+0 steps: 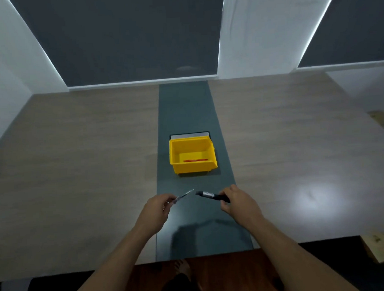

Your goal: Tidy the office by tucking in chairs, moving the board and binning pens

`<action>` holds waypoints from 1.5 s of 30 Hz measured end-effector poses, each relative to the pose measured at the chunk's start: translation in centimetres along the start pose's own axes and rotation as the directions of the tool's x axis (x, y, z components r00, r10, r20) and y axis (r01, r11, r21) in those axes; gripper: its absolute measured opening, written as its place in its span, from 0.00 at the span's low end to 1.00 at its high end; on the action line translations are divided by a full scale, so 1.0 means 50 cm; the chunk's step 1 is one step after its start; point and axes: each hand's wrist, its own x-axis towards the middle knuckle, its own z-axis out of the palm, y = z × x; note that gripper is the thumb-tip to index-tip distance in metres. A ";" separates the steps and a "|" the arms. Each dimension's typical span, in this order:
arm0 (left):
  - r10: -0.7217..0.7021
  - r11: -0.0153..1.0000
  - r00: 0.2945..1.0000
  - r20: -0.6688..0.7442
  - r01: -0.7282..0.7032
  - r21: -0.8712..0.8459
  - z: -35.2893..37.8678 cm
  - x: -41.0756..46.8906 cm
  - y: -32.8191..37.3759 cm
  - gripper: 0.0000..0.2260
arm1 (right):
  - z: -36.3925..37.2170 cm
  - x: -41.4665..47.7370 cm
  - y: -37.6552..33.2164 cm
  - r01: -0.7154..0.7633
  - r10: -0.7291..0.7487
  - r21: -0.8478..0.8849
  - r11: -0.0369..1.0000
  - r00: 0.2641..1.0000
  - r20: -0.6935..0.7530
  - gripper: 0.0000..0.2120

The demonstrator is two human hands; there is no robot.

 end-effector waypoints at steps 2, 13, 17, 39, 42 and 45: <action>0.016 1.000 1.000 0.018 -0.017 0.014 -0.017 0.059 -0.019 0.07 | -0.007 0.051 -0.011 -0.028 0.029 0.037 0.999 1.000 -0.011 0.13; 0.085 0.994 0.996 0.012 -0.085 0.067 -0.082 0.305 -0.078 0.10 | -0.019 0.228 -0.033 -0.051 0.049 0.089 0.995 0.999 0.020 0.13; 0.041 0.997 0.999 -0.005 -0.040 0.067 -0.086 0.364 -0.088 0.10 | -0.026 0.295 -0.029 -0.049 0.045 0.070 0.996 0.997 0.061 0.14; -0.020 0.999 0.972 0.234 0.009 0.050 0.050 0.619 -0.113 0.10 | 0.084 0.557 0.017 0.009 -0.044 0.135 0.991 0.966 0.254 0.15; -0.031 0.999 0.964 0.265 0.020 0.042 0.067 0.631 -0.115 0.11 | 0.087 0.572 0.022 0.034 -0.065 0.124 0.992 0.965 0.253 0.17; -0.042 0.999 0.958 0.284 0.030 0.045 0.071 0.632 -0.108 0.13 | 0.084 0.574 0.031 0.034 -0.068 0.137 0.990 0.965 0.253 0.19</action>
